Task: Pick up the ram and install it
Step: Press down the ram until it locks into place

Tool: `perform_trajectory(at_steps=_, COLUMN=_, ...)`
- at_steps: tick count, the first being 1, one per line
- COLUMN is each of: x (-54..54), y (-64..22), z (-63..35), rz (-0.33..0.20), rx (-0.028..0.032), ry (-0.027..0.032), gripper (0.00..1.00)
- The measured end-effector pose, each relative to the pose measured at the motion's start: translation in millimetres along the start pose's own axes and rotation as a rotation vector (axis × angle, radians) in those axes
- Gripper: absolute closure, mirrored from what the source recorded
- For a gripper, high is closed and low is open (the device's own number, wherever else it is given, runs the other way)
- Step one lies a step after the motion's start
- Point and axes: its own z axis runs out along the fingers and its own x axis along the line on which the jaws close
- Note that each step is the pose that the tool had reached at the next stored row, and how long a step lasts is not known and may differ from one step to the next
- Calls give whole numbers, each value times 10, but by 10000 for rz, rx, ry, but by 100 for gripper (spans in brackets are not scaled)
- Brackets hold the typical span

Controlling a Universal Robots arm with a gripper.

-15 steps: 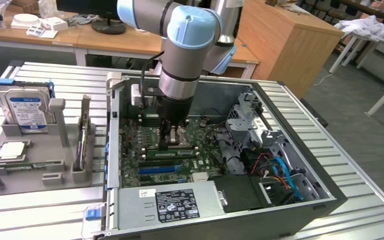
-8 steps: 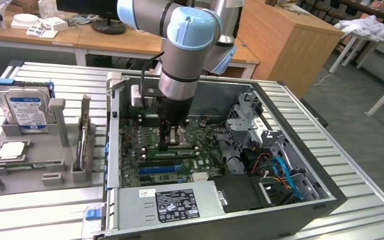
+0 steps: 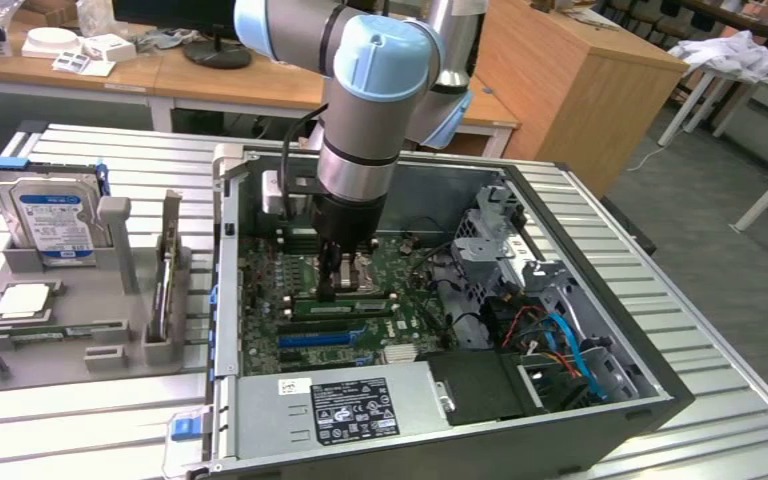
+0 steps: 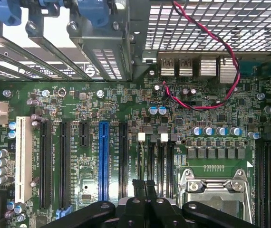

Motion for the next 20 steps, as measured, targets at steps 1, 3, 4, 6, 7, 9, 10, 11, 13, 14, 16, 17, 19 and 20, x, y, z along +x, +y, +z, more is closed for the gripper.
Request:
perform_trajectory(at_steps=1, x=0, y=0, z=0, rz=0, rx=0, ry=0, gripper=89)
perform_trajectory(at_steps=3, x=0, y=0, z=2, rz=0, rx=0, ry=-1, gripper=89)
perform_trajectory(at_steps=4, x=0, y=0, z=4, rz=0, rx=1, ry=-3, gripper=89)
perform_trajectory(at_steps=6, x=0, y=0, z=5, rz=0, rx=1, ry=-2, gripper=89)
perform_trajectory(at_steps=7, x=0, y=0, z=5, rz=0, rx=0, ry=-1, gripper=89)
perform_trajectory(at_steps=9, x=0, y=0, z=5, rz=0, rx=0, ry=-1, gripper=89)
perform_trajectory(at_steps=10, x=0, y=0, z=8, rz=0, rx=0, ry=-1, gripper=89)
perform_trajectory(at_steps=11, x=-1, y=-1, z=13, rz=0, rx=1, ry=-3, gripper=89)
perform_trajectory(at_steps=13, x=0, y=0, z=14, rz=0, rx=0, ry=-1, gripper=89)
perform_trajectory(at_steps=14, x=0, y=0, z=14, rz=0, rx=0, ry=-1, gripper=89)
perform_trajectory(at_steps=16, x=0, y=0, z=14, rz=0, rx=0, ry=-1, gripper=89)
perform_trajectory(at_steps=17, x=0, y=-1, z=18, rz=0, rx=1, ry=-3, gripper=89)
perform_trajectory(at_steps=19, x=0, y=-1, z=23, rz=0, rx=1, ry=-2, gripper=89)
perform_trajectory(at_steps=20, x=0, y=-1, z=23, rz=-1, rx=1, ry=-2, gripper=89)
